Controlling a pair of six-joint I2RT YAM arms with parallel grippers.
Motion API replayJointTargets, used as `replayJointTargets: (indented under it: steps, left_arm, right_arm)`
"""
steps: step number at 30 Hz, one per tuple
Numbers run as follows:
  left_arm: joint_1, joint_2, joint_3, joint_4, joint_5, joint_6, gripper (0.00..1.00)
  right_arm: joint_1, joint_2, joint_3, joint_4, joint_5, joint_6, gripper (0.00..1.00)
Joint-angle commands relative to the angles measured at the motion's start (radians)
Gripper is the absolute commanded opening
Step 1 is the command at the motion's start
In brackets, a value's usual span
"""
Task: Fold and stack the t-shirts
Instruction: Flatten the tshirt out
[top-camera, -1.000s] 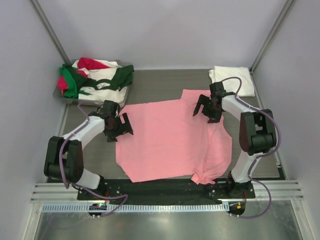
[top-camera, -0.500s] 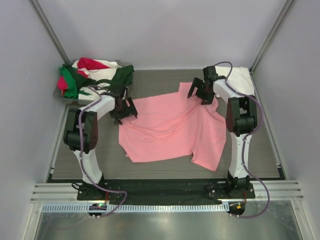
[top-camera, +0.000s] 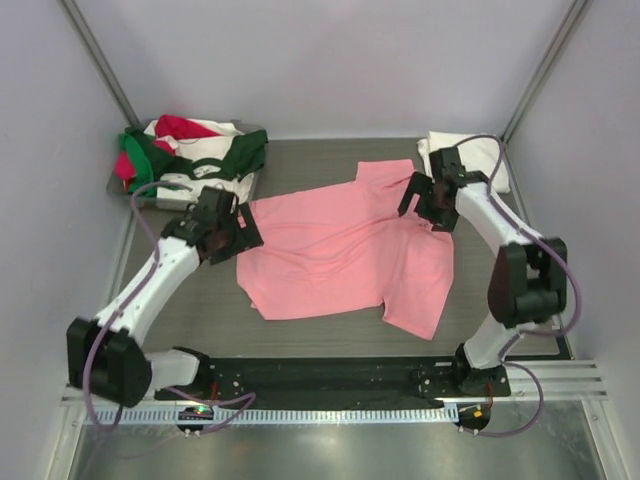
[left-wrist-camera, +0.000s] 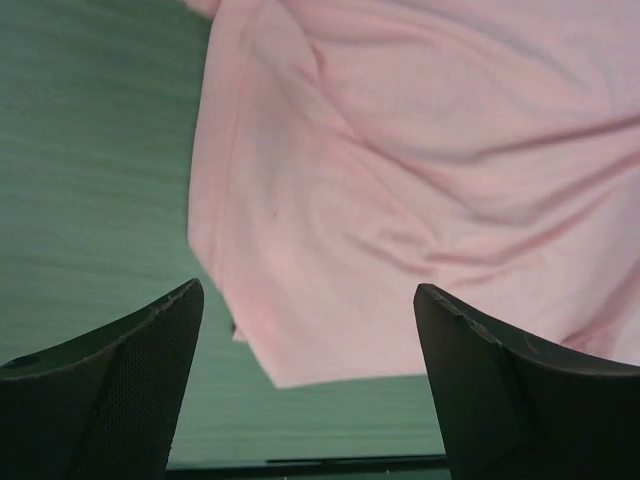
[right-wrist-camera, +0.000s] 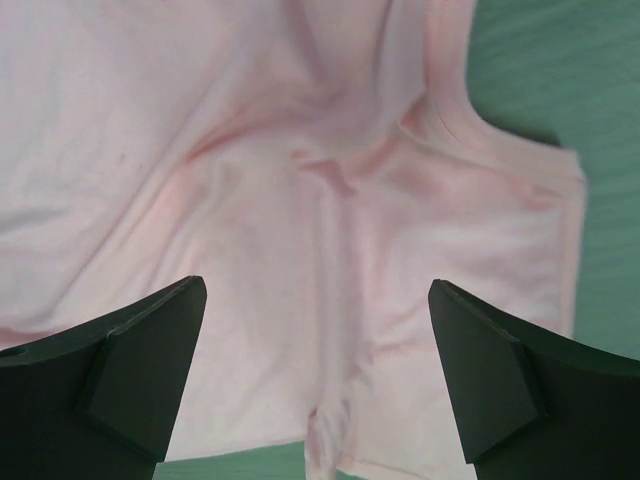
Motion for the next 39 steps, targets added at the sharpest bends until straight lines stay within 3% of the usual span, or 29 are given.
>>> replayJointTargets:
  steps: [1,6,11,15,22,35,39]
  left_arm:
    - [-0.011,-0.162,-0.171,-0.065,-0.026,-0.105,0.85]
    - [-0.031,-0.391,-0.396,-0.047,0.006,-0.242,0.67]
    - [-0.094,-0.463,-0.545,-0.005,-0.001,-0.375,0.46]
    - [-0.094,-0.456,-0.631,0.082,0.0,-0.391,0.45]
    - [-0.094,-0.298,-0.642,0.222,-0.004,-0.355,0.44]
    - [-0.094,-0.253,-0.65,0.268,-0.031,-0.319,0.44]
    - [-0.094,-0.238,-0.662,0.277,-0.047,-0.316,0.35]
  right_arm:
    - [0.0,-0.237,-0.132,-0.002,0.084,0.037,1.0]
    - [0.0,-0.462,-0.416,0.024,0.046,0.119,1.0]
    - [0.0,-0.666,-0.579,0.031,0.018,0.171,1.0]
    - [0.0,-0.722,-0.613,0.029,0.007,0.166,1.0]
    - [0.0,-0.713,-0.623,0.026,-0.027,0.149,1.0]
    - [0.002,-0.684,-0.659,0.06,-0.043,0.145,1.0]
    - [0.002,-0.683,-0.665,0.063,-0.044,0.143,1.0]
